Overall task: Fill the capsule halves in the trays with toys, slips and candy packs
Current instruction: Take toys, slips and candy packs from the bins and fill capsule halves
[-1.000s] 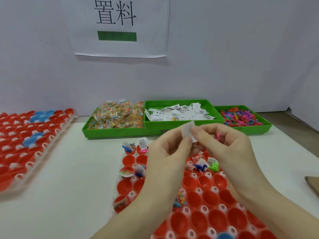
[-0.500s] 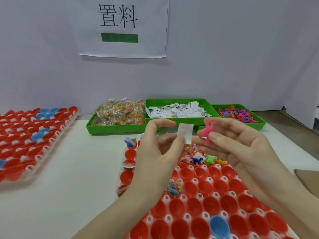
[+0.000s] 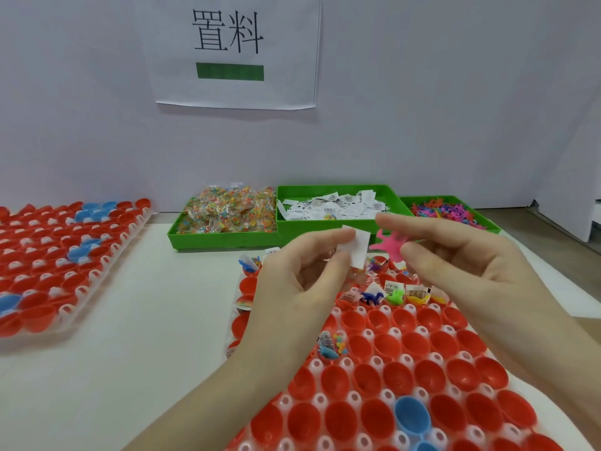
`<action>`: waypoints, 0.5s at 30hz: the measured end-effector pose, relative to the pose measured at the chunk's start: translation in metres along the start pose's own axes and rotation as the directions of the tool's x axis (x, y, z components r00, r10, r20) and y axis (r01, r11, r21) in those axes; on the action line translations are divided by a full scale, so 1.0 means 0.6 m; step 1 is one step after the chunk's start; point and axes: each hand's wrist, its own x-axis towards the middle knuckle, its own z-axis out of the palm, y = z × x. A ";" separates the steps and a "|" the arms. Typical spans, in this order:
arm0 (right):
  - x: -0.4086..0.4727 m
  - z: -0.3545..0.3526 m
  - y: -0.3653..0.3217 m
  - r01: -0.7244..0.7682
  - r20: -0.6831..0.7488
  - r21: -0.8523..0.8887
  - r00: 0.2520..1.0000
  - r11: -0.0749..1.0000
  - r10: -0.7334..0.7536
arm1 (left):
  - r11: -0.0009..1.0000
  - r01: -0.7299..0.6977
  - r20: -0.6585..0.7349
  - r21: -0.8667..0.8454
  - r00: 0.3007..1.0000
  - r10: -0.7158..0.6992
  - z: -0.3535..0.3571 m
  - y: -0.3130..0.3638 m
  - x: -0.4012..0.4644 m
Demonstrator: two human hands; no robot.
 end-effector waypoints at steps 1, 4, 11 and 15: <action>0.000 -0.001 -0.001 0.025 -0.002 -0.049 1.000 0.998 -0.025 | 1.000 -0.005 0.010 0.004 1.000 0.005 0.000 0.002 -0.002; 0.002 -0.002 -0.009 0.064 -0.014 -0.125 0.998 0.990 -0.067 | 0.999 -0.025 0.033 0.022 0.999 0.025 0.001 0.006 -0.006; 0.014 -0.011 -0.027 0.177 0.111 -0.365 0.983 0.914 -0.146 | 0.998 -0.047 0.125 0.040 0.991 0.042 -0.002 0.014 -0.017; 0.014 -0.007 -0.031 0.201 0.077 -0.310 0.979 0.929 -0.186 | 0.999 -0.026 0.131 -0.048 0.991 0.032 0.000 0.019 -0.021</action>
